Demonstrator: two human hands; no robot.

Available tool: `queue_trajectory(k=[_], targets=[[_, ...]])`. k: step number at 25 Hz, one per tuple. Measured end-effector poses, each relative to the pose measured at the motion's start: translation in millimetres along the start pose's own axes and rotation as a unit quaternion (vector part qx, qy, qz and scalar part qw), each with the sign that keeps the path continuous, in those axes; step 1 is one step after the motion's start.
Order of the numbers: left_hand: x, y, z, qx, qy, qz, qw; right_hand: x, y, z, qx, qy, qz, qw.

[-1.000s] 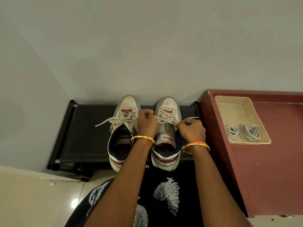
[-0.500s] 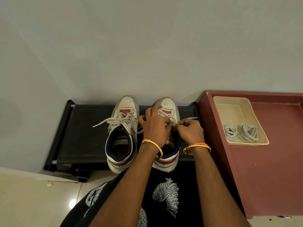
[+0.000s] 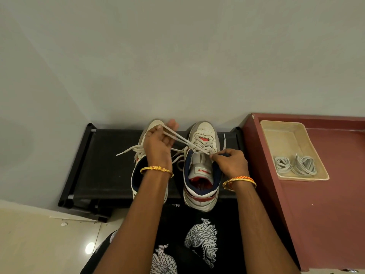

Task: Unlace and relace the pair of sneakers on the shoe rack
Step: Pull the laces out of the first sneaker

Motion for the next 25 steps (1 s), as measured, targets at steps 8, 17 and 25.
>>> queue_trajectory(k=[8, 17, 25], targets=[[23, 54, -27, 0.218, 0.153, 0.806, 0.529, 0, -1, 1, 0.002, 0.003, 0.006, 1.0], [21, 48, -26, 0.236, 0.073, 0.653, 0.716, -1, 2, -2, 0.007, 0.0, -0.003, 1.0], [7, -6, -15, 0.193, -0.013, 0.165, 0.967, -3, 0, -3, 0.013, 0.002, 0.006, 1.0]])
Point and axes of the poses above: each hand's wrist, its own z-axis towards the middle knuckle, its own x-axis out of the palm, y = z × x, the point moved 3 cm from there along z, towards the middle knuckle, and after that the axes turned 1 degree about -x, right-handed, at the moved point
